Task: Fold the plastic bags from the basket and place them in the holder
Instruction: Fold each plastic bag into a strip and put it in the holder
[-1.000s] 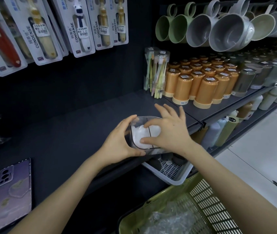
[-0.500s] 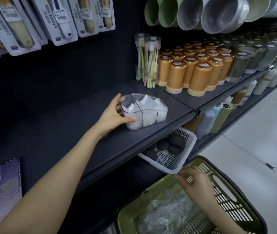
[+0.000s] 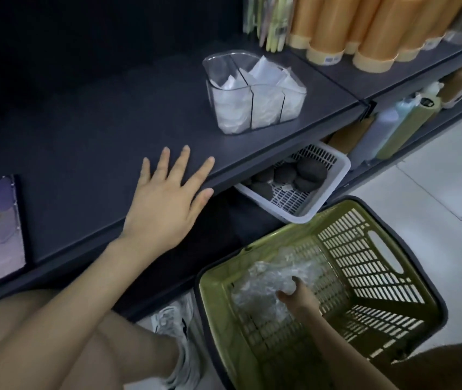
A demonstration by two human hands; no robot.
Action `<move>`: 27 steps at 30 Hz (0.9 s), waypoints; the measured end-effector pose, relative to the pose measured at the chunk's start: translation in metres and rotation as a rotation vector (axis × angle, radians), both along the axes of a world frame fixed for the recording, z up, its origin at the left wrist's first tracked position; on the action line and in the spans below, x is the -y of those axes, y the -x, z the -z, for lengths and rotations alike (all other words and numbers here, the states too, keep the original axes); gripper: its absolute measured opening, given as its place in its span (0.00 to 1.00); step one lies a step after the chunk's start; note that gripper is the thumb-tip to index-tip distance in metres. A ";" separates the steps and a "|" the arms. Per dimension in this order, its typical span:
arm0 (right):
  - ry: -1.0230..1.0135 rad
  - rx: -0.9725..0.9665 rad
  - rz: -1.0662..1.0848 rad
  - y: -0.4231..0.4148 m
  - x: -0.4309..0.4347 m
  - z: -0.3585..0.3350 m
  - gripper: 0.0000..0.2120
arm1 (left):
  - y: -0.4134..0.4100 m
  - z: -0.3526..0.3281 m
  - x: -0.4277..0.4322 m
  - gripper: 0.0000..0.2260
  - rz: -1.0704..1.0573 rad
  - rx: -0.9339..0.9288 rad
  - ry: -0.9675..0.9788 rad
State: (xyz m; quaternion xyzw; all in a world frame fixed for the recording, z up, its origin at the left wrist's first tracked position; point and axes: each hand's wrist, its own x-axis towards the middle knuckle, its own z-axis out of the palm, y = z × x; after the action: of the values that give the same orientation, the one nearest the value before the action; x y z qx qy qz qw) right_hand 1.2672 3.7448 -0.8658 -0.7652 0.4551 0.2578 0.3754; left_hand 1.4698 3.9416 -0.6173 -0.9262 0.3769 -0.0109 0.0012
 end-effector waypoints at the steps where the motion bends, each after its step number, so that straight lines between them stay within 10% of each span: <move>1: 0.016 0.006 0.024 -0.002 0.000 0.007 0.36 | 0.001 0.002 0.002 0.25 0.005 0.029 -0.018; 11: 0.169 -0.109 0.129 -0.017 0.050 0.075 0.45 | -0.003 0.010 0.007 0.24 0.004 0.135 -0.025; 16: 0.131 -0.167 -0.044 -0.016 0.035 0.096 0.15 | -0.005 0.013 0.006 0.24 0.019 0.182 -0.005; 27: -0.025 0.208 -0.020 -0.042 0.012 -0.066 0.19 | -0.002 0.010 0.004 0.26 0.001 0.144 0.002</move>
State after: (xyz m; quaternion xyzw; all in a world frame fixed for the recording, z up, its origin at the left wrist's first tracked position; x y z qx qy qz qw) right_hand 1.3088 3.7328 -0.7993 -0.7876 0.4026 0.1863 0.4277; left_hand 1.4719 3.9372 -0.6272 -0.9228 0.3764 -0.0777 0.0275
